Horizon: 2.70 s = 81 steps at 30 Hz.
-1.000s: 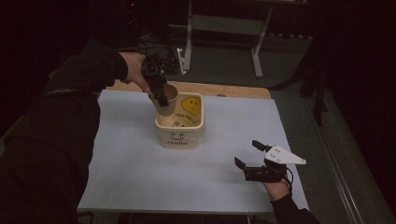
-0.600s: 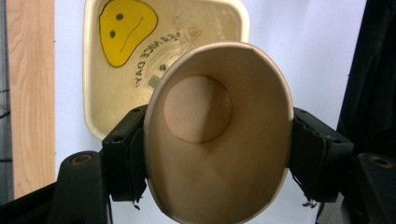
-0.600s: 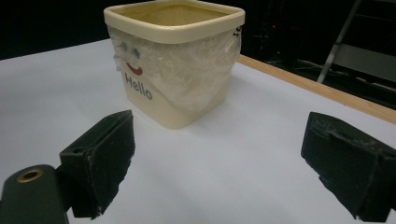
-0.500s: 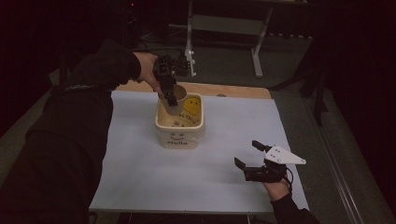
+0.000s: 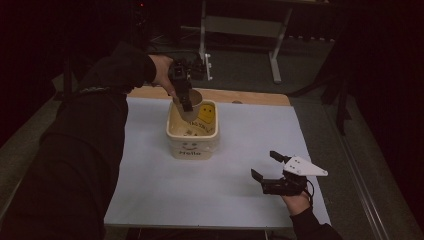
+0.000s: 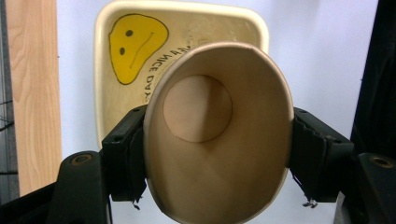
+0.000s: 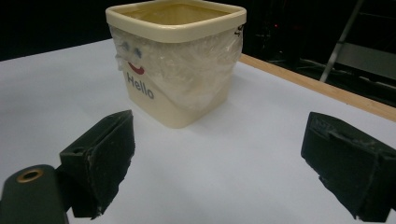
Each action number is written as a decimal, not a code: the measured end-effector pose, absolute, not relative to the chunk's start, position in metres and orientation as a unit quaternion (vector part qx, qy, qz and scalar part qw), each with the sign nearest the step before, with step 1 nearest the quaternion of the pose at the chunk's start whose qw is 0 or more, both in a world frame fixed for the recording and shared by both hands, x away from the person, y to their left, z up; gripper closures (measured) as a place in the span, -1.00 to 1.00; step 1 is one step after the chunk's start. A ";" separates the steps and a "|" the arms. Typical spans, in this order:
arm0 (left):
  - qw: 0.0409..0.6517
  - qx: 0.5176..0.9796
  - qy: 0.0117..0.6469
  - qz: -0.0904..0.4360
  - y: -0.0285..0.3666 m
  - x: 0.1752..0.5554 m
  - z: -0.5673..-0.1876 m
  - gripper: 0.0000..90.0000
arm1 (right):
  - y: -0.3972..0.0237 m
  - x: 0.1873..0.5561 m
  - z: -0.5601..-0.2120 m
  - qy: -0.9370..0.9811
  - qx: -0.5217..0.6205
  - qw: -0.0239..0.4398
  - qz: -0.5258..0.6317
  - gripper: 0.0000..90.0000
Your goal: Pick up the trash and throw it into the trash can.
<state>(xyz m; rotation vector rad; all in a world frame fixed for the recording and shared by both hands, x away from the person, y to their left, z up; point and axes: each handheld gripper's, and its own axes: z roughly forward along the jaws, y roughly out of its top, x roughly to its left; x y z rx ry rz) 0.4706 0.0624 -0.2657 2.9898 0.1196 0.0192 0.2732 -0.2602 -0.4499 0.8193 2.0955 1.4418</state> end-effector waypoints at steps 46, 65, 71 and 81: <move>0.138 0.985 0.100 0.033 0.071 0.479 -0.262 -0.99 | -0.260 0.274 -0.450 0.767 0.297 0.231 0.521 -0.79; 0.160 0.979 0.120 0.031 0.096 0.461 -0.265 -0.99 | -0.257 0.274 -0.450 0.769 0.294 0.229 0.520 -0.79; 0.179 0.974 0.133 0.036 0.107 0.453 -0.265 -0.99 | -0.257 0.275 -0.450 0.768 0.294 0.230 0.520 -0.79; 0.204 0.967 0.150 0.028 0.128 0.432 -0.276 -0.99 | -0.254 0.274 -0.449 0.770 0.291 0.232 0.519 -0.79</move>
